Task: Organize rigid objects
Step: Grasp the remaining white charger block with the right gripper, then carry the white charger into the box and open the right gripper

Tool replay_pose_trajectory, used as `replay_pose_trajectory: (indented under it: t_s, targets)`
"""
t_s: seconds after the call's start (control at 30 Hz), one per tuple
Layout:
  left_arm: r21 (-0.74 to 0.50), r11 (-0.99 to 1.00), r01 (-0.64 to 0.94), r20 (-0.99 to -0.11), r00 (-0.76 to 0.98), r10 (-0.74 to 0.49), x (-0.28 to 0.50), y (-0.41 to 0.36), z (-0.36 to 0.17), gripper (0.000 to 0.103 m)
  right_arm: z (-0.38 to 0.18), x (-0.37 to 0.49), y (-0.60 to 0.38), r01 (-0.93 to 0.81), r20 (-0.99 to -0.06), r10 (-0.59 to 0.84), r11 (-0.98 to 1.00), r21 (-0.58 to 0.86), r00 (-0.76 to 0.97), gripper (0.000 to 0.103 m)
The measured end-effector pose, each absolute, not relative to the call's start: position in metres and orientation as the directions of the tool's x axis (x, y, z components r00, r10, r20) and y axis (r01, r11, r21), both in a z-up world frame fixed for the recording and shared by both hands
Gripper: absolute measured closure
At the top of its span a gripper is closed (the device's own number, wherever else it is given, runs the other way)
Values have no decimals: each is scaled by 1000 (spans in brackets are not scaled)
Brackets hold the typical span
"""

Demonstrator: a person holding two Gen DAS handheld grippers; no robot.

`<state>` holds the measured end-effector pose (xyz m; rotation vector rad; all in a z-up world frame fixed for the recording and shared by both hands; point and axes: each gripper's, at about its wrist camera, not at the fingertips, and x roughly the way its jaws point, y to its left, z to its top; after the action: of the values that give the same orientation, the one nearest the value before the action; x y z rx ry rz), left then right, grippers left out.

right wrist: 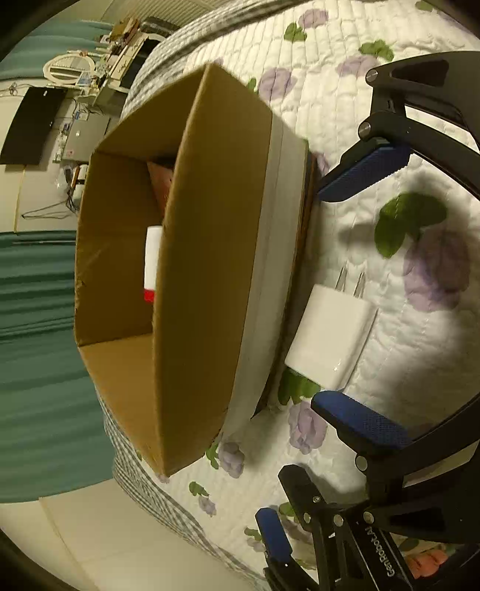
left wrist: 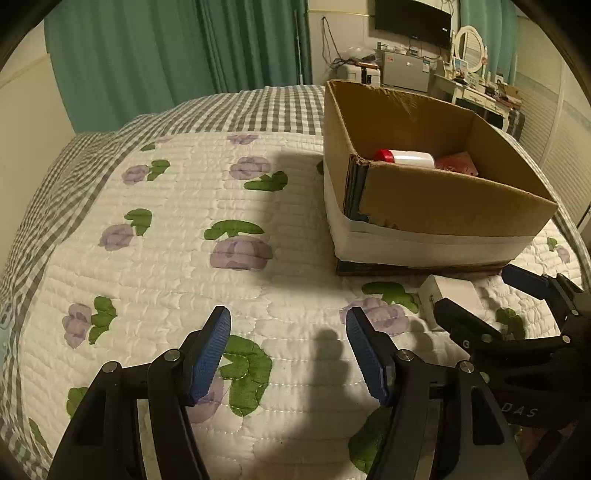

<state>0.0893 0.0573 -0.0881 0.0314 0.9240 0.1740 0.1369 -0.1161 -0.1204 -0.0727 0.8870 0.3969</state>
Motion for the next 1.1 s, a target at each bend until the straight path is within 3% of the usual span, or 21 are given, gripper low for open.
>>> replay_pose_trajectory:
  t_s: [0.17,0.43,0.5,0.53,1.1]
  targets:
    - [74,987,-146,-800,582,146,89,63,-89,35,-126,141,-108,-390,-775,322,915,106,544,6]
    - [103,988,-120,-810,566,153,90,57,-94,35,-138,147,-101,-429,-799,340,896,115,496,31]
    - [113,987,-111,-811,564,156,90,55,-96,35,-135,142,-99,-446,-801,330,891,89,500,33]
    - [113,988,-109,-812,563,155,90,54,-96,35,-133,139,-99,-459,-798,341,884,92,497,40]
    - [91,995,-32,-809,581,93,66,22,-74,35,-95,76,-148,-402,-789,260,916,18,557,43]
